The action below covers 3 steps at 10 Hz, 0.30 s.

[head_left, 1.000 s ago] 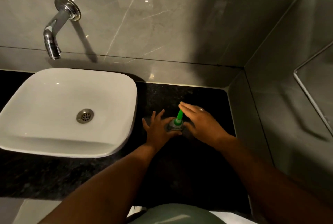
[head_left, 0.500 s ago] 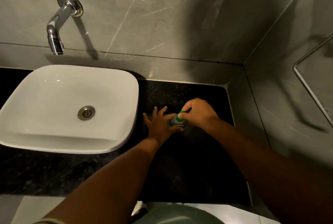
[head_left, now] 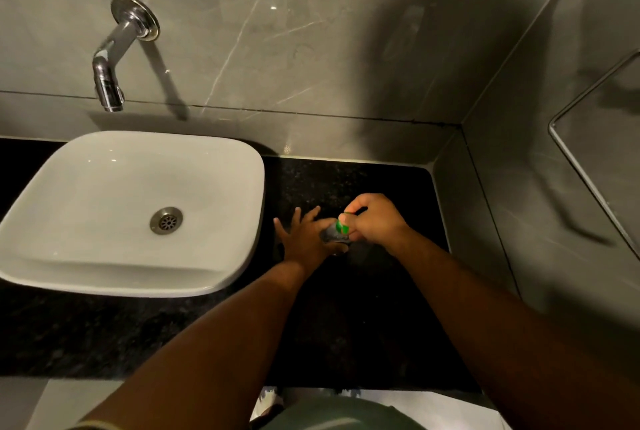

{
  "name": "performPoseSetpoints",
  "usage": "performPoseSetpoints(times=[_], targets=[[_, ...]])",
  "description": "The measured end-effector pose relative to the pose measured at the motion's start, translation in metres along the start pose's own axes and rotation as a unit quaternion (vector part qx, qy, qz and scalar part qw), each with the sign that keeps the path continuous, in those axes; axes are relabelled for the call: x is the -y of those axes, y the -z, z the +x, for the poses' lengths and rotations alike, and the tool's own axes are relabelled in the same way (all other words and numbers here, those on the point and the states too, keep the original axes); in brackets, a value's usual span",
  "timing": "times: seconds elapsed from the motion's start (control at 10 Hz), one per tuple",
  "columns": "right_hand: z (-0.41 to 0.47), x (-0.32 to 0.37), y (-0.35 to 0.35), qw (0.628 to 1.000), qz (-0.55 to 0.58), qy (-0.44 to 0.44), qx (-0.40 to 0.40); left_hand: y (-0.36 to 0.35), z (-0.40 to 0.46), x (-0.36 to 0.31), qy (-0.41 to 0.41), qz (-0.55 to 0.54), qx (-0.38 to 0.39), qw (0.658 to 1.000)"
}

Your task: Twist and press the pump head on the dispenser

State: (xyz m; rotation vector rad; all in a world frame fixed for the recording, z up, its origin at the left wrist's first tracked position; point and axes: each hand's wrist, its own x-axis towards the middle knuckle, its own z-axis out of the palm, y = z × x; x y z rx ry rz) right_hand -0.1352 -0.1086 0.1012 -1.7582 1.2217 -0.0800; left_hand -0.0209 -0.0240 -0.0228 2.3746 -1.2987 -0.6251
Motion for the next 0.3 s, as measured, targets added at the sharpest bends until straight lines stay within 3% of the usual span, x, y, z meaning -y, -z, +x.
performPoseSetpoints(times=[0.2,0.3], targets=[[-0.001,-0.005,-0.001,1.0,-0.019,0.0,-0.005,0.006,-0.004,-0.002,-0.003,0.0,0.006,1.0],[-0.01,-0.012,0.012,0.991,-0.078,0.027,-0.102,0.009,-0.001,0.001,-0.027,0.03,0.028,0.999]])
